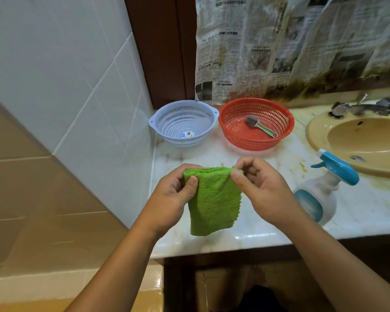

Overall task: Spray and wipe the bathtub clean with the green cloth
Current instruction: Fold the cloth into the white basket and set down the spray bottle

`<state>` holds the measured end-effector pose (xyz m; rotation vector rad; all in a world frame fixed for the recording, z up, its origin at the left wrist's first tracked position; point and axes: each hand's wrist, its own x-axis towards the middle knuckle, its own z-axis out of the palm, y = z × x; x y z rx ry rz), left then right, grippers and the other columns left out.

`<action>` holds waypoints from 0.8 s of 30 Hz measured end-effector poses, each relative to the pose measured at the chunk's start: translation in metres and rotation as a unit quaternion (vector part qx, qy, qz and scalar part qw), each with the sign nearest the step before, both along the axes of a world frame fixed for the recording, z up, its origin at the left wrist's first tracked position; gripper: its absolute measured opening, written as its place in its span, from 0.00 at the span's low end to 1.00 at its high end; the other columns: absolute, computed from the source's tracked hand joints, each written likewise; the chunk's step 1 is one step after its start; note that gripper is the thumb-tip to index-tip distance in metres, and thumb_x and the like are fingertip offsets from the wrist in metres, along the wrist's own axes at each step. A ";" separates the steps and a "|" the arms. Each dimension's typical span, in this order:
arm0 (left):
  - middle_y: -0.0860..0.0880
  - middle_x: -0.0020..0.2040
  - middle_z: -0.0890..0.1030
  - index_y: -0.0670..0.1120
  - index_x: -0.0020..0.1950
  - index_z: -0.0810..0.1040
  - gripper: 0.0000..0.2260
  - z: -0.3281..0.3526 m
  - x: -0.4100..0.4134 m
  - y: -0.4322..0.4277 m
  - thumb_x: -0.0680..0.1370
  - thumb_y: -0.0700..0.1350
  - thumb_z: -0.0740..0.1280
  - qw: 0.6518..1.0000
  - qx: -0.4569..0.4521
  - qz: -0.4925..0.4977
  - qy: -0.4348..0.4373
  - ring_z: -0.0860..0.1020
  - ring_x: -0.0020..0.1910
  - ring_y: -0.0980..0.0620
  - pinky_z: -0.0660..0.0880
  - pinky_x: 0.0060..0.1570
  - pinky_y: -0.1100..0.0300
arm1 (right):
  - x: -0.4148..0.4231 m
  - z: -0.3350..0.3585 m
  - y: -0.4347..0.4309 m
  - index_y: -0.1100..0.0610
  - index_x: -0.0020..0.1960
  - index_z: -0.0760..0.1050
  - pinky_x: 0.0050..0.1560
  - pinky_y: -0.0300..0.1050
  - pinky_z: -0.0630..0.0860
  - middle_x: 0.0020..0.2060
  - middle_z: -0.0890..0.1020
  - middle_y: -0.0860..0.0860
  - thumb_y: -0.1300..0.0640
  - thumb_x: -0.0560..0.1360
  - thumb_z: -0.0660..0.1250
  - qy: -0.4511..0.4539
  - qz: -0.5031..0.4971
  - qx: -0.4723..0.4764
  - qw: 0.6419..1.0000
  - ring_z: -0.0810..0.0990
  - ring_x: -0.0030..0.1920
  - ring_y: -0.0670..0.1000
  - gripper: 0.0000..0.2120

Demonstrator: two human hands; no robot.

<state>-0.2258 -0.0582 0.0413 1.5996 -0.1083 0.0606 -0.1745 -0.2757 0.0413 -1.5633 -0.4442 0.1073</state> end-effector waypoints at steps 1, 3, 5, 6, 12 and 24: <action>0.51 0.49 0.83 0.46 0.60 0.80 0.11 0.002 0.001 0.000 0.82 0.49 0.63 1.000 -0.002 0.001 0.004 0.79 0.49 0.53 0.74 0.54 0.53 | 0.000 0.002 0.001 0.54 0.52 0.77 0.48 0.46 0.75 0.42 0.79 0.46 0.54 0.80 0.71 0.005 0.005 0.010 1.000 0.77 0.43 0.48 0.05; 0.51 0.48 0.82 0.47 0.60 0.80 0.11 0.005 0.003 0.000 0.82 0.48 0.63 1.000 -0.015 0.002 0.009 0.79 0.49 0.53 0.75 0.53 0.54 | 0.001 0.006 0.001 0.55 0.56 0.77 0.47 0.43 0.76 0.45 0.79 0.48 0.53 0.77 0.70 0.025 0.020 0.024 0.999 0.78 0.42 0.48 0.10; 0.50 0.45 0.81 0.50 0.61 0.80 0.09 0.008 0.006 -0.002 0.83 0.49 0.65 0.999 -0.032 0.001 0.019 0.78 0.47 0.51 0.75 0.50 0.54 | 0.005 0.009 0.001 0.55 0.62 0.76 0.49 0.42 0.79 0.49 0.78 0.57 0.54 0.75 0.71 0.054 0.046 0.023 0.997 0.81 0.45 0.49 0.16; 0.48 0.44 0.80 0.50 0.61 0.79 0.08 0.008 0.007 -0.003 0.84 0.49 0.65 0.999 -0.036 0.002 0.026 0.78 0.45 0.50 0.75 0.49 0.54 | 0.007 0.010 0.000 0.54 0.64 0.76 0.50 0.42 0.80 0.51 0.77 0.62 0.55 0.74 0.72 0.070 0.060 0.023 0.995 0.82 0.47 0.51 0.19; 0.50 0.47 0.80 0.55 0.60 0.79 0.07 0.004 0.012 -0.009 0.85 0.46 0.64 0.998 0.020 0.004 0.055 0.78 0.46 0.53 0.77 0.48 0.58 | 0.018 0.005 -0.008 0.56 0.54 0.83 0.49 0.47 0.80 0.42 0.85 0.51 0.59 0.74 0.77 0.098 0.066 -0.068 0.991 0.84 0.44 0.52 0.09; 0.56 0.43 0.80 0.51 0.54 0.80 0.04 0.031 0.086 -0.031 0.81 0.44 0.71 0.932 0.335 0.119 -0.072 0.77 0.43 0.56 0.73 0.45 0.58 | 0.092 0.020 -0.011 0.49 0.49 0.80 0.46 0.46 0.80 0.40 0.84 0.45 0.54 0.76 0.76 -0.107 -0.032 -0.217 0.970 0.82 0.41 0.43 0.06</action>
